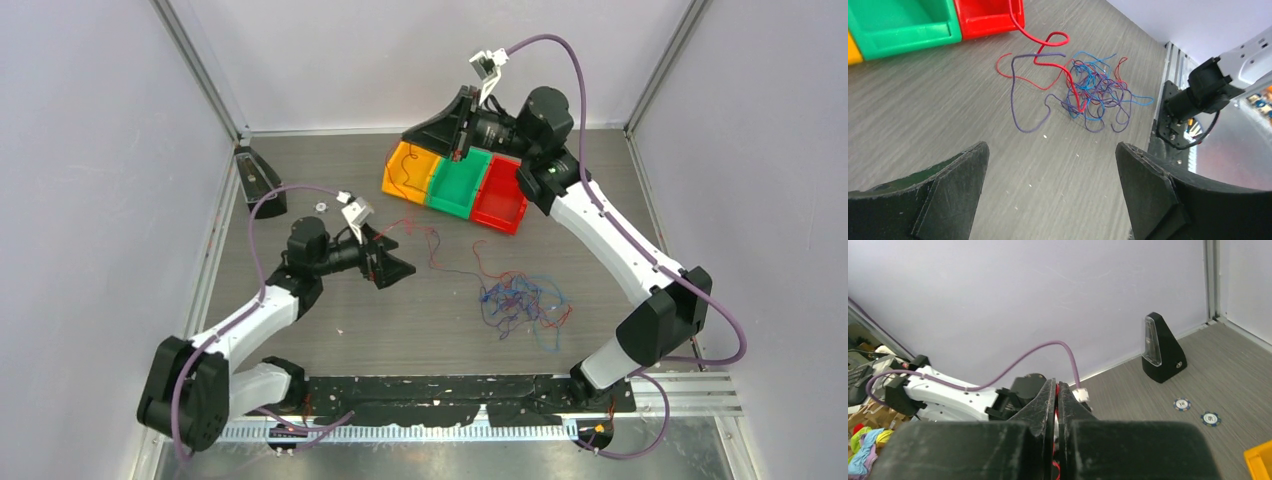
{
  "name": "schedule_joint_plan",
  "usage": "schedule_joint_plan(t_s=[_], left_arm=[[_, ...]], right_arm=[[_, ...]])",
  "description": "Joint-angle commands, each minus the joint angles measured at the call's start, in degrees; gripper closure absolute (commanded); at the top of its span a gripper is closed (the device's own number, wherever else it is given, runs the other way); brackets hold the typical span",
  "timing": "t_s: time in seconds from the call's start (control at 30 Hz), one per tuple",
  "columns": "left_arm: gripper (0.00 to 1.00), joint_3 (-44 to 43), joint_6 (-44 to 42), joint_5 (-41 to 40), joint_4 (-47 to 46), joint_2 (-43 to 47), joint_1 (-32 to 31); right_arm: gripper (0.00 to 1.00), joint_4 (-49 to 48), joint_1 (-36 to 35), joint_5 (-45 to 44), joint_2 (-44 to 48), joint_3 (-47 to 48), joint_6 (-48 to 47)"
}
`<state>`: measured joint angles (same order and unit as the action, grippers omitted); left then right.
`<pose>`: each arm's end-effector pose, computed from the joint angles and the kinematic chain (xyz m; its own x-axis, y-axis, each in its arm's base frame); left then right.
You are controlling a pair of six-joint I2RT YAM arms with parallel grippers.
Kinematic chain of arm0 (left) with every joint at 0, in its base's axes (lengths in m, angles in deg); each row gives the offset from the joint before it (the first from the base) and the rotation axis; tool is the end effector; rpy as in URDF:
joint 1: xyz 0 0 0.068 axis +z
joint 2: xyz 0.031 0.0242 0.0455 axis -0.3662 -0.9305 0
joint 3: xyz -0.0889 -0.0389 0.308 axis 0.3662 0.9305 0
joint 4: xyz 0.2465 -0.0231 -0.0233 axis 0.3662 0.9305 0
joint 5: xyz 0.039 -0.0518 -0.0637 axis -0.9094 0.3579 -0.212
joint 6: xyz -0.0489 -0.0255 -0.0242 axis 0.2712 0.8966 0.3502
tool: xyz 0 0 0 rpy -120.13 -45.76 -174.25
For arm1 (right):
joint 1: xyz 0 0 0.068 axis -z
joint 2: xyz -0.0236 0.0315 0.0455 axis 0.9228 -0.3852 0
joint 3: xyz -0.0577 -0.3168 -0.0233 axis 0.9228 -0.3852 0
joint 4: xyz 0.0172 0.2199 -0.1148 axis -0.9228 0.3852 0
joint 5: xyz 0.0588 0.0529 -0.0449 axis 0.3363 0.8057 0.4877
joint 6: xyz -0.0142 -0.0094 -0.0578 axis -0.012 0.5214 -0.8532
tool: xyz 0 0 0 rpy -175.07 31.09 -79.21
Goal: Untangle the cables
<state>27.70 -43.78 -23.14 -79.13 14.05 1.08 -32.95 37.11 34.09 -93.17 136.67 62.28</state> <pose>0.1829 -0.1022 0.2946 -0.4842 -0.0643 -0.8726 0.7844 0.4099 -0.4654 0.2827 0.2022 0.5181 -0.3283 0.2487 -0.9113 -0.9208 0.1307 0.3674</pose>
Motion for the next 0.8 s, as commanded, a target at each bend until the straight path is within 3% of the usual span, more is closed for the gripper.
schedule_joint_plan(t_s=[0.0,0.33,0.57,0.6,0.67,0.73,0.77], left_arm=[[0.00,-1.0,-7.0,-2.1,-10.6,-4.9,-2.7],[0.00,-9.2,-7.6,-6.6,-13.1,-18.8,-8.6],[0.14,-18.3,-5.2,-3.3,-15.4,-27.7,-12.8],[0.19,-19.2,-4.1,-3.1,-15.7,-29.2,-13.4],[0.38,-20.6,-0.7,-3.1,-17.6,-32.4,-13.9],[0.73,-20.6,2.4,-3.2,-19.0,-34.5,-13.2],[0.96,-20.1,3.0,-2.7,-19.3,-34.5,-12.9]], right_arm=[[0.95,-6.8,-0.1,3.2,3.0,4.3,5.8],[0.95,-15.7,1.7,4.2,3.0,5.4,15.6],[0.95,-18.8,2.0,4.4,2.8,4.7,18.6],[0.95,-19.1,2.1,4.4,2.7,4.8,19.0],[0.95,-19.8,2.6,4.6,2.6,5.2,19.7],[0.95,-20.8,4.0,4.8,2.7,5.4,20.7],[0.95,-21.0,5.6,4.9,3.0,5.6,21.0]])
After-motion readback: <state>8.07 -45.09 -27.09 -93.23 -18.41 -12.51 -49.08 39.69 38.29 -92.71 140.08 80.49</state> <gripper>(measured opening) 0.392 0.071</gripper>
